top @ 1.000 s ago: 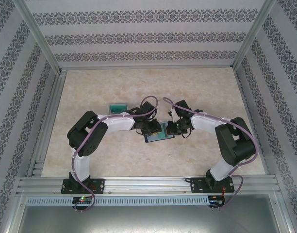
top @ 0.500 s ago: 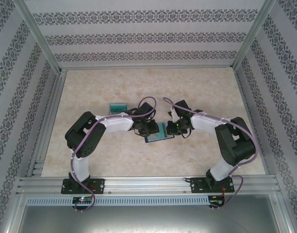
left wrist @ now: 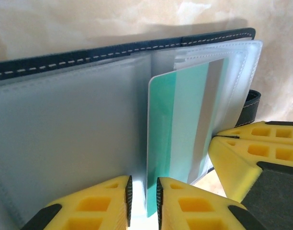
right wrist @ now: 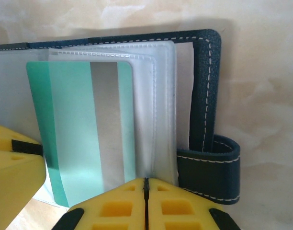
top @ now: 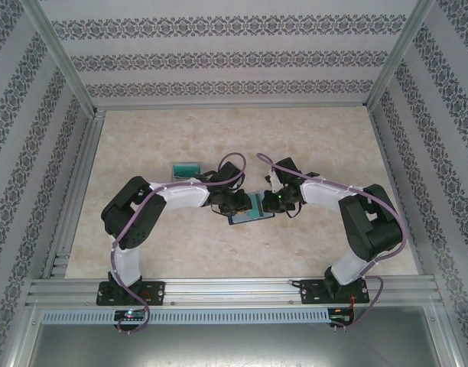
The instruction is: Take the credit cards out of the card holder
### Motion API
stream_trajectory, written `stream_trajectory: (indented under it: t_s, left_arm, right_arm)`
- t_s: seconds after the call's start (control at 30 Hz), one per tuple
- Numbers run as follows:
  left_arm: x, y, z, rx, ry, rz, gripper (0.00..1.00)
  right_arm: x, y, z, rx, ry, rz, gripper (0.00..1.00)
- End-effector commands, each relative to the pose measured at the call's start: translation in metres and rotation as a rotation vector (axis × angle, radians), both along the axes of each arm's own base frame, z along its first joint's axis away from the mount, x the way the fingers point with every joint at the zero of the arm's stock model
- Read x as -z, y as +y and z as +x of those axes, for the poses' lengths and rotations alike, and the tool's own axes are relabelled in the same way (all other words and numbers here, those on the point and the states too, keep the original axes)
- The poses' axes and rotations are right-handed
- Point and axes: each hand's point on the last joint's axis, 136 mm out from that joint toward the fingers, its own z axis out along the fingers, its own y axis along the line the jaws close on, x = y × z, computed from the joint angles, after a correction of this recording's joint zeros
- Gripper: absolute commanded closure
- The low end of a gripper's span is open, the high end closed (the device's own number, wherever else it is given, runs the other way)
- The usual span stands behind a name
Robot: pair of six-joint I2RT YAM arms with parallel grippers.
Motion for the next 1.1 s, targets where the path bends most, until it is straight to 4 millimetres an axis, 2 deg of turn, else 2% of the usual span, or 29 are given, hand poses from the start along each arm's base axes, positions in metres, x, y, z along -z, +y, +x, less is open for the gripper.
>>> stream_trajectory:
  t_s: [0.0,0.3,0.43,0.47,0.73,1.07]
  left_arm:
    - [0.004,-0.004,0.001,0.010,0.005,-0.025,0.77]
    - [0.004,-0.009,0.002,0.014,0.009,-0.053,0.82]
    - [0.006,-0.008,0.001,0.008,0.013,-0.056,0.92]
    - [0.006,-0.007,0.001,0.005,0.013,-0.055,0.99]
    - [0.005,0.015,-0.002,-0.032,0.014,-0.033,1.00]
    - [-0.004,0.046,-0.016,-0.061,0.008,-0.005,1.00]
  right_arm:
    - [0.012,-0.006,-0.007,0.014,0.048,-0.030,0.91]
    - [0.012,-0.004,-0.008,0.010,0.050,-0.027,0.91]
    - [0.013,-0.004,-0.008,0.010,0.052,-0.029,0.91]
    - [0.013,-0.004,-0.008,0.010,0.054,-0.030,0.91]
    - [0.015,-0.006,-0.009,0.012,0.059,-0.041,0.91]
    - [0.015,-0.006,-0.007,0.015,0.059,-0.042,0.91]
